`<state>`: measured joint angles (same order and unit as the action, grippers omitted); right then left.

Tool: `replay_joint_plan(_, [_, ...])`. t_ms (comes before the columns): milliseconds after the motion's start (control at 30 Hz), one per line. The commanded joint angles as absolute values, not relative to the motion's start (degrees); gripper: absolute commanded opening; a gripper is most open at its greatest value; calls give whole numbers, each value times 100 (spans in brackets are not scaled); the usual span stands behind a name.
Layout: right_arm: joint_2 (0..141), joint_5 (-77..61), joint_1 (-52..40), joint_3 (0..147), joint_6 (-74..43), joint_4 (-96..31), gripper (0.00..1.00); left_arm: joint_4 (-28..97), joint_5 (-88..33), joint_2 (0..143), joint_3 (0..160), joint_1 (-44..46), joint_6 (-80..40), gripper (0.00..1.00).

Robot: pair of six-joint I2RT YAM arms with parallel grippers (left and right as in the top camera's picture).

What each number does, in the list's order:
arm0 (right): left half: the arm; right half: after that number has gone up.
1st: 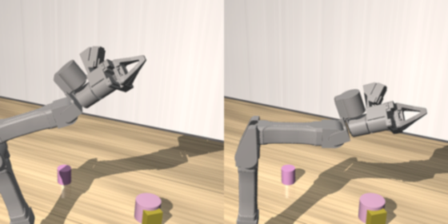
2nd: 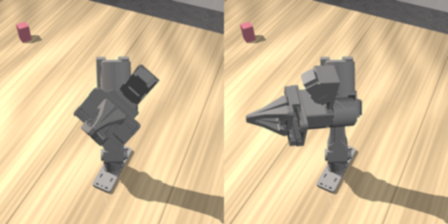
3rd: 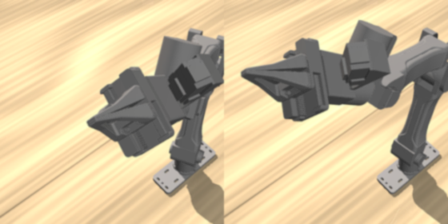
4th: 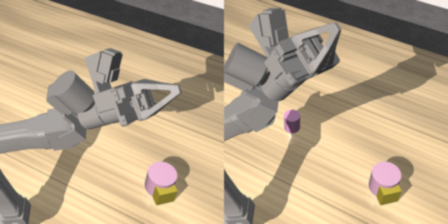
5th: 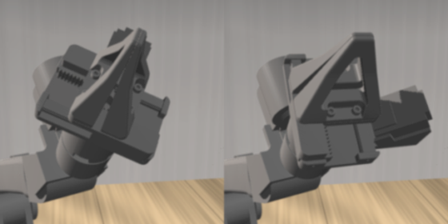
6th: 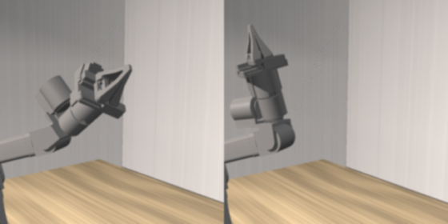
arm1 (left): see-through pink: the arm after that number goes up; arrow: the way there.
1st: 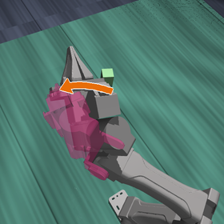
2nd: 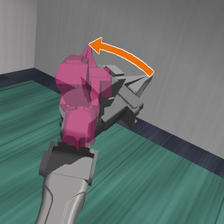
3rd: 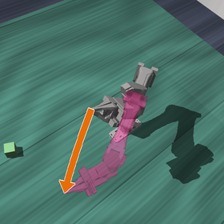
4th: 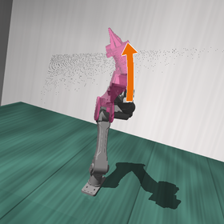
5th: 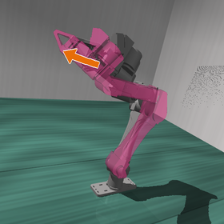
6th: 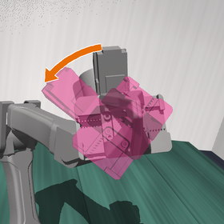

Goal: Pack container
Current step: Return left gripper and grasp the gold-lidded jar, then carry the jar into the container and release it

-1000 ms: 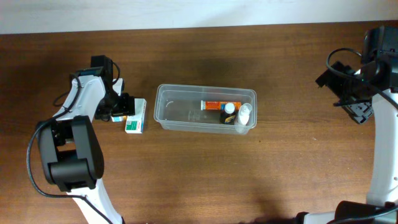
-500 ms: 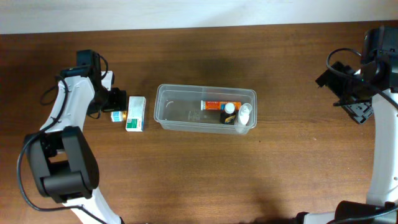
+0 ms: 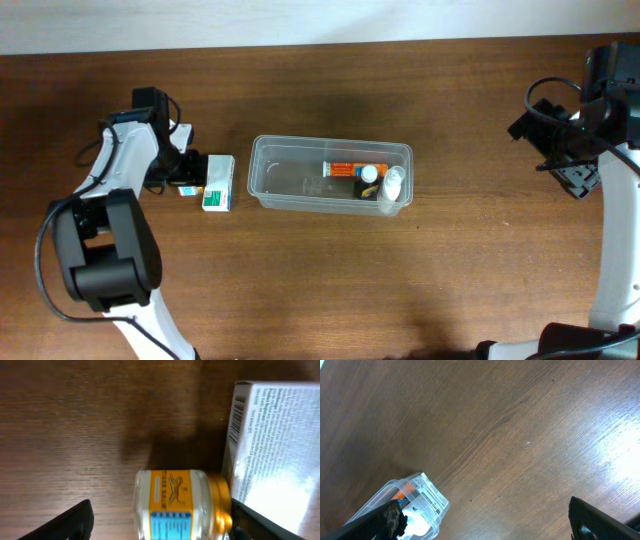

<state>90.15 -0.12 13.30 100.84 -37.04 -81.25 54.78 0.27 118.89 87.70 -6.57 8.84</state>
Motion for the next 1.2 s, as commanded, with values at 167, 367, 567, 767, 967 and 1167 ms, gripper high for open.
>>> replay_joint_plan(167, [8943, -1, 1354, 10169, -3684, -8128, 98, 5531, 43, 12405, 8807, -666, 862, 75])
replay_joint_plan(367, [8943, -1, 1354, 10169, -3684, -8128, 98, 5537, 40, 12405, 8868, -666, 827, 63])
replay_joint_plan(567, [8943, -1, 1354, 10169, -3684, -8128, 99, 5894, 38, 12300, 9242, -663, 827, 50])
replay_joint_plan(767, [8943, -1, 1354, 10169, -3684, -8128, 99, 6128, 36, 11732, 9559, -563, 825, 43])
replay_joint_plan(967, [8943, -1, 1354, 10169, -3684, -8128, 99, 6528, -132, 11008, 9751, 5, 821, 38])
replay_joint_plan(1167, [8943, -1, 1354, 10169, -3684, -8128, 99, 6600, -132, 10031, 10084, 1293, 158, 38])
